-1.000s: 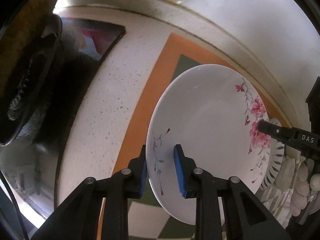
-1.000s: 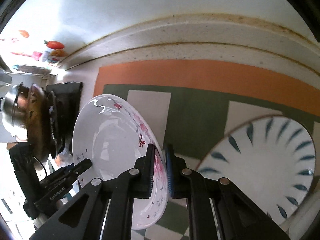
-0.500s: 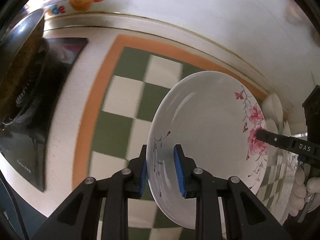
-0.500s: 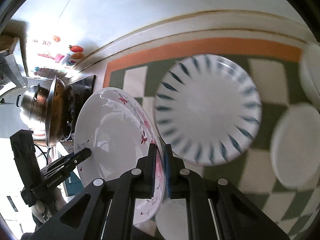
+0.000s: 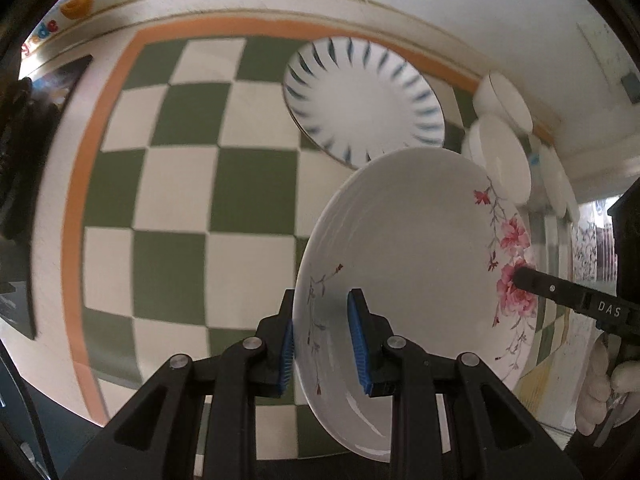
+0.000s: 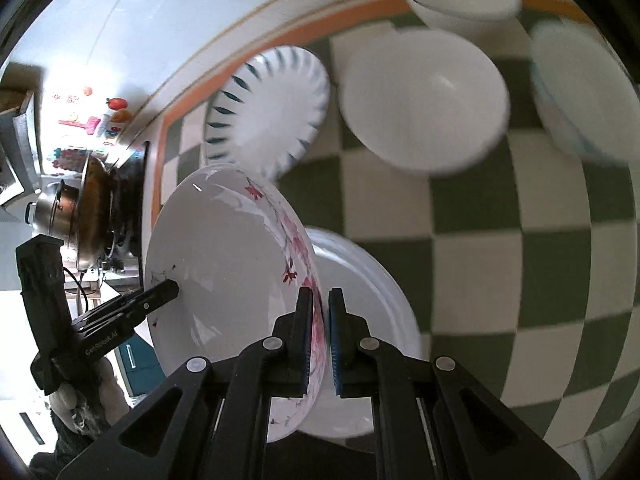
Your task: Organize plates and bowls
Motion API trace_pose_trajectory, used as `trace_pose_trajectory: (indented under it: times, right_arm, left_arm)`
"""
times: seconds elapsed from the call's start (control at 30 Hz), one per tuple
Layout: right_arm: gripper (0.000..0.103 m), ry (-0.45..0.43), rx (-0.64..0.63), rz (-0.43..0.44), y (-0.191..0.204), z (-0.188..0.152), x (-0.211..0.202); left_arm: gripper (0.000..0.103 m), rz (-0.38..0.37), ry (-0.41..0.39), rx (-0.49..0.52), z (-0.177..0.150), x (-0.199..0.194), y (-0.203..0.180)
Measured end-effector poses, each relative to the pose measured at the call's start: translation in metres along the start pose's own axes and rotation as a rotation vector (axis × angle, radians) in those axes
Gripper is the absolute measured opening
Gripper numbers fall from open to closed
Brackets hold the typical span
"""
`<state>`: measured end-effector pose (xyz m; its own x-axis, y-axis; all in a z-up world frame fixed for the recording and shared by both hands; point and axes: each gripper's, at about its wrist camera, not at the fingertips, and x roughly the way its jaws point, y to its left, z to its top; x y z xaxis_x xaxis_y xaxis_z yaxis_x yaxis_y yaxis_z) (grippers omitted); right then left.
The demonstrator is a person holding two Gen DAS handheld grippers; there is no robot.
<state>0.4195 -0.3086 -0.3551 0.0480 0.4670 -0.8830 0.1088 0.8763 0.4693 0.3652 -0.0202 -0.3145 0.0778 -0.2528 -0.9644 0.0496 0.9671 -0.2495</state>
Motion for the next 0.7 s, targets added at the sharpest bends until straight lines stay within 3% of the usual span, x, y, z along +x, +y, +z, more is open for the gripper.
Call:
trace_pose_trajectory:
  times: [0.37, 0.7]
  right_arm:
    - [0.01, 0.038, 0.024, -0.018, -0.044, -0.039, 0.019]
    - [0.009, 0.057, 0.007, -0.014, -0.051, -0.046, 0.028]
  left_arm:
    - [0.023, 0.051, 0.097, 0.017, -0.02, 0.04, -0.014]
    - [0.024, 0.148, 0.094, 0.057, -0.02, 0.043, -0.027]
